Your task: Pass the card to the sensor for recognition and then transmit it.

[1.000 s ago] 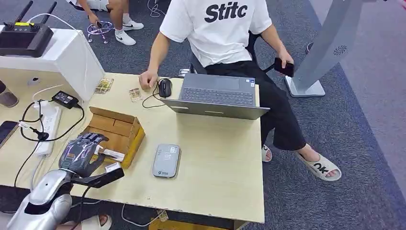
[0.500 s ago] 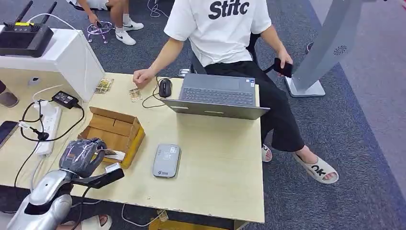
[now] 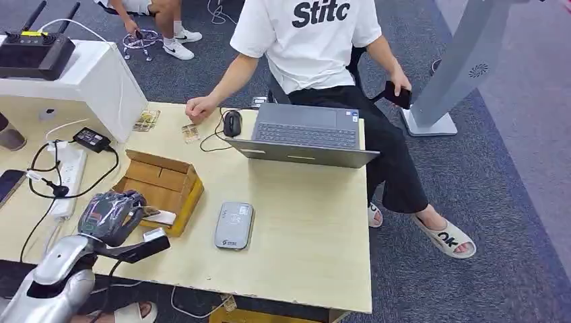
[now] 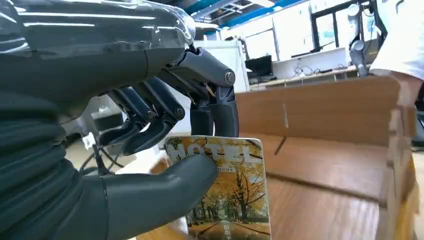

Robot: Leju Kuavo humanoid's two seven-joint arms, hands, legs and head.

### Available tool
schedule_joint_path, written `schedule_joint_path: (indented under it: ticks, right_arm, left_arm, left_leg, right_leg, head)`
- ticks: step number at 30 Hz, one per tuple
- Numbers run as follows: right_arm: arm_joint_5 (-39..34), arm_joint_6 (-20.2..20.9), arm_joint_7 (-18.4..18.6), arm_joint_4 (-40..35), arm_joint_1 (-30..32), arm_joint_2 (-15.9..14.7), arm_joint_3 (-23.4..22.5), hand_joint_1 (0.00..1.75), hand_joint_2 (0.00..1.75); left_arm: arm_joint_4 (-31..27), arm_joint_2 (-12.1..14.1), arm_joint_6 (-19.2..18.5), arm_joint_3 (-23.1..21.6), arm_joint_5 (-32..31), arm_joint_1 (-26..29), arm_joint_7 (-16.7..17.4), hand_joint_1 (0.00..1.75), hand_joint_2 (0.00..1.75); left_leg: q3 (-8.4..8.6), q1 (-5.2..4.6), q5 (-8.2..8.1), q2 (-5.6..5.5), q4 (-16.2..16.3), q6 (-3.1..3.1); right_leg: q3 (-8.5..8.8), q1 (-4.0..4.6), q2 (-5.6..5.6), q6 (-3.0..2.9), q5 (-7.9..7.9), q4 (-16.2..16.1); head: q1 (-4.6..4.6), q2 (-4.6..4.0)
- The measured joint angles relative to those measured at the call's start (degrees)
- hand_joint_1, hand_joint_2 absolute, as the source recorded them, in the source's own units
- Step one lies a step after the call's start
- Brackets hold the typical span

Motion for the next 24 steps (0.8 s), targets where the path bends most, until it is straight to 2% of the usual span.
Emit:
schedule_joint_path:
  ticks: [8, 17, 19, 24]
  right_arm:
    - [-0.57, -0.02, -0.28, 0.04, 0.00, 0.00, -0.02, 0.00, 1.75]
    - [-0.61, -0.02, -0.57, 0.13, -0.01, 0.00, -0.02, 0.00, 1.75]
    - [-0.61, -0.04, -0.55, 0.18, -0.02, 0.00, -0.02, 0.00, 1.75]
    - [-0.37, -0.04, -0.13, 0.24, -0.03, 0.00, -0.02, 0.00, 1.75]
  left_arm:
    - [-3.80, 4.59, -2.86, 0.00, 0.37, -4.99, 0.33, 1.75, 1.75]
    - [-4.87, 6.49, -2.88, -0.02, -1.73, -6.65, 1.12, 1.75, 1.75]
    - [-4.87, 7.04, -1.05, -0.17, -5.34, -6.75, 2.86, 1.75, 1.75]
    - [-4.87, 9.98, 4.26, -2.29, -21.01, -9.51, 8.72, 1.75, 1.75]
  left_leg:
    - [0.00, 0.01, 0.03, -0.01, 0.00, -0.02]
    - [0.00, 0.00, 0.02, 0.01, 0.00, -0.02]
    - [0.00, 0.00, 0.02, 0.01, 0.00, -0.02]
    - [0.00, 0.01, 0.03, 0.00, 0.00, -0.03]
  right_leg:
    - [0.02, 0.01, -0.01, -0.02, 0.02, 0.02]
    - [0.00, 0.01, 0.01, -0.02, 0.02, 0.02]
    - [-0.01, 0.01, 0.02, -0.02, 0.02, 0.02]
    - [-0.01, 0.01, 0.00, -0.03, 0.02, 0.02]
  head:
    - [-0.04, 0.00]
    - [-0.02, 0.00]
    - [-0.02, 0.00]
    - [-0.04, 0.00]
